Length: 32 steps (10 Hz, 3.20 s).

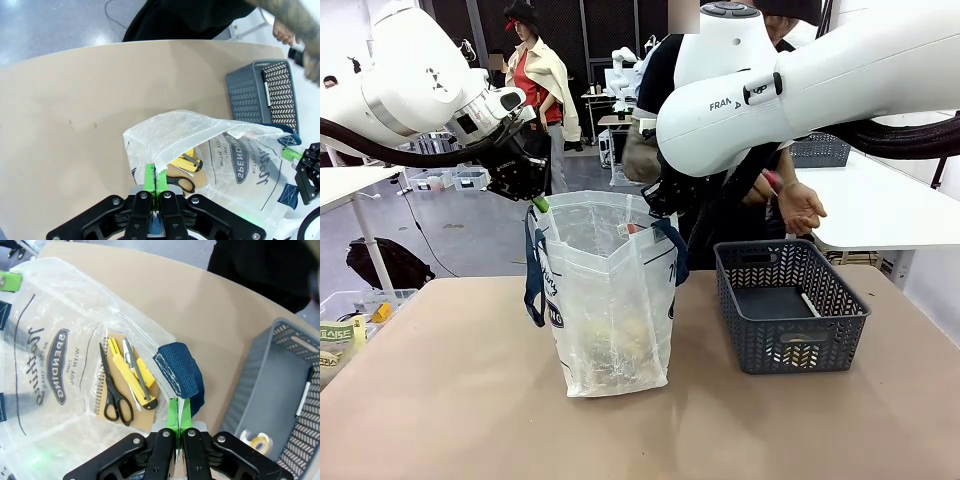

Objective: Transfer purchased items from the store into the shopping bag.
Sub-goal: Move the Reusable shopping bag to the right side of the table.

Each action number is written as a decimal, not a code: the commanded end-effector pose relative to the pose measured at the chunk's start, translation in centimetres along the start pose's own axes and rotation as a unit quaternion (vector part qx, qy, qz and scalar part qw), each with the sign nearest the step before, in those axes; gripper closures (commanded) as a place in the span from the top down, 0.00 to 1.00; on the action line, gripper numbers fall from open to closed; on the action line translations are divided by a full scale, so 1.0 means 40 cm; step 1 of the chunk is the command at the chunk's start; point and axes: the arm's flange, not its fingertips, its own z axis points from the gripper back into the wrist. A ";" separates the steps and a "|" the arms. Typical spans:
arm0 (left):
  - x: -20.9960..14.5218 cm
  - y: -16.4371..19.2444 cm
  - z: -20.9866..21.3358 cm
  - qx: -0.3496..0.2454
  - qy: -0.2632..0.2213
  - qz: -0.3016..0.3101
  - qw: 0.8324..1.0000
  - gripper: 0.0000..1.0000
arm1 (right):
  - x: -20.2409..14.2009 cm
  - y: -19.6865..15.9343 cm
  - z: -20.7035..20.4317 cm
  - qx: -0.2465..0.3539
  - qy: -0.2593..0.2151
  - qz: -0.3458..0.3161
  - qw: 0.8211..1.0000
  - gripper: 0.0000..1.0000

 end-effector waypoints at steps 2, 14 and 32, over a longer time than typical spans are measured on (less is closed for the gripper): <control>-0.004 0.002 0.012 0.001 -0.004 0.006 1.000 0.00 | -0.003 -0.006 0.002 0.000 -0.001 -0.003 1.000 0.00; -0.004 0.002 0.012 0.001 -0.004 0.006 1.000 0.00 | -0.003 -0.006 0.002 0.000 -0.001 -0.003 1.000 0.00; -0.004 0.002 0.012 0.001 -0.004 0.006 1.000 0.00 | -0.003 -0.006 0.002 0.000 -0.001 -0.003 1.000 0.00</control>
